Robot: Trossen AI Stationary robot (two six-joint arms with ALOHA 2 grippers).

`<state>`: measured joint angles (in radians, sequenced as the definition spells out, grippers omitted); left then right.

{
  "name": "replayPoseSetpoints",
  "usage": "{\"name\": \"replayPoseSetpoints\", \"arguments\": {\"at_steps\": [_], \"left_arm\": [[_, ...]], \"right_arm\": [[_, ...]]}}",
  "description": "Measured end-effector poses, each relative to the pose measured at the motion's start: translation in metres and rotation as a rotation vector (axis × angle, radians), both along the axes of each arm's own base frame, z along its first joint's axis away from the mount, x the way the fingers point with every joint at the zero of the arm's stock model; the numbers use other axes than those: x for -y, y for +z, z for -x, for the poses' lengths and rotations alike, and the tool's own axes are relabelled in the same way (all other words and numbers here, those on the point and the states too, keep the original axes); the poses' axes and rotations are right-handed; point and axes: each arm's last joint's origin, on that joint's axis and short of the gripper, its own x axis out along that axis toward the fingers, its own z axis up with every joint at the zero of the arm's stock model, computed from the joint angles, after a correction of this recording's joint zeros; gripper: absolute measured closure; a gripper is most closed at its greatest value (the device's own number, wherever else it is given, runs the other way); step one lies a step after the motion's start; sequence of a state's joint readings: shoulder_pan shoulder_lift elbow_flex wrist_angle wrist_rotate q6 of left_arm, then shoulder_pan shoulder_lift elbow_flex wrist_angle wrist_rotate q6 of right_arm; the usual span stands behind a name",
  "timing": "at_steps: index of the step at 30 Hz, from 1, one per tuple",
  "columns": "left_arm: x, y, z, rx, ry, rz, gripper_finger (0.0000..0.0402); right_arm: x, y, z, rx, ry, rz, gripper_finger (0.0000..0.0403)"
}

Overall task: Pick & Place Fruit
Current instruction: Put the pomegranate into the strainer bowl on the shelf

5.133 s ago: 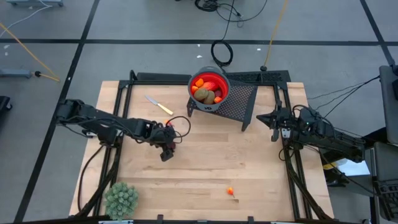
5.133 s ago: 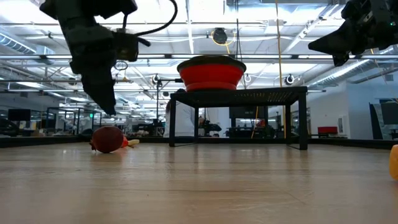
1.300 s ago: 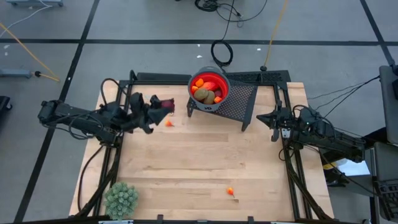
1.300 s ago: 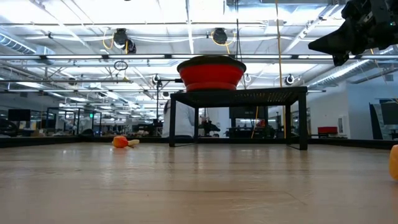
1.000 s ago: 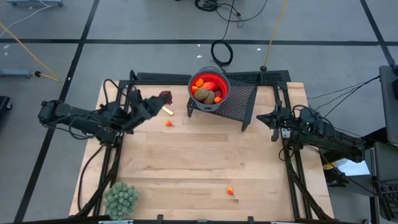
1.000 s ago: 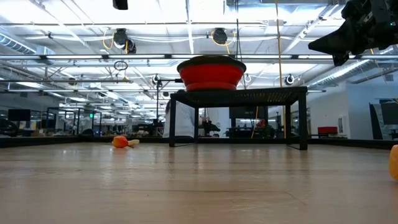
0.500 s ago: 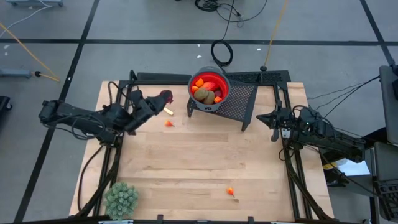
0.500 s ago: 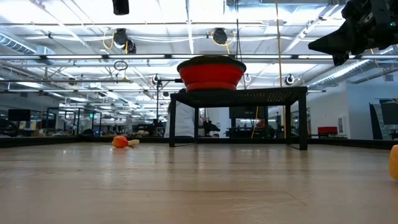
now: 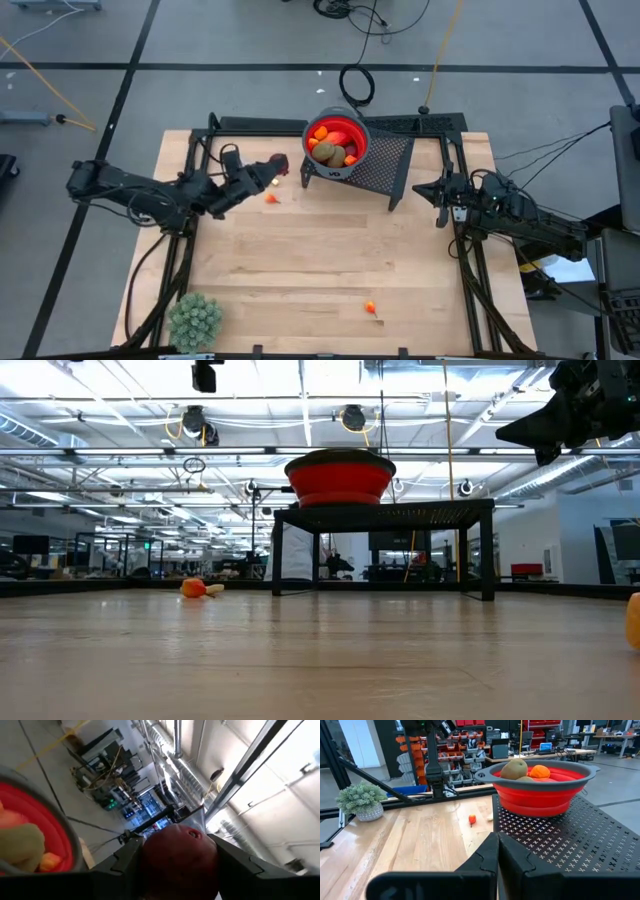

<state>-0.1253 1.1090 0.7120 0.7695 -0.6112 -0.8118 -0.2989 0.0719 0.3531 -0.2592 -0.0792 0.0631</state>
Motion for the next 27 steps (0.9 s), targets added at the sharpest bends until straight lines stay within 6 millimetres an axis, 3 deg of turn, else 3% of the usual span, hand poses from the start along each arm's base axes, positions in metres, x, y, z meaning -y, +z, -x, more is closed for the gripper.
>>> {"name": "replayPoseSetpoints", "arguments": {"at_steps": [12, 16, 20, 27], "left_arm": [[-0.002, -0.015, -0.02, -0.229, 0.106, -0.283, 0.0211], [0.0, 0.003, -0.035, -0.296, 0.141, -0.443, 0.0215], [0.002, 0.023, -0.059, -0.476, 0.15, -0.612, 0.0214], [-0.015, 0.059, -0.095, -0.752, 0.127, -0.668, 0.0208]], "right_arm": [[0.0, -0.001, 0.0, -0.008, 0.003, -0.003, 0.0399], [0.0, -0.001, 0.0, -0.009, 0.004, 0.006, 0.0399], [0.0, -0.001, 0.0, -0.013, 0.005, 0.023, 0.0399], [0.0, -0.001, 0.0, -0.013, 0.005, 0.023, 0.0399]]}}
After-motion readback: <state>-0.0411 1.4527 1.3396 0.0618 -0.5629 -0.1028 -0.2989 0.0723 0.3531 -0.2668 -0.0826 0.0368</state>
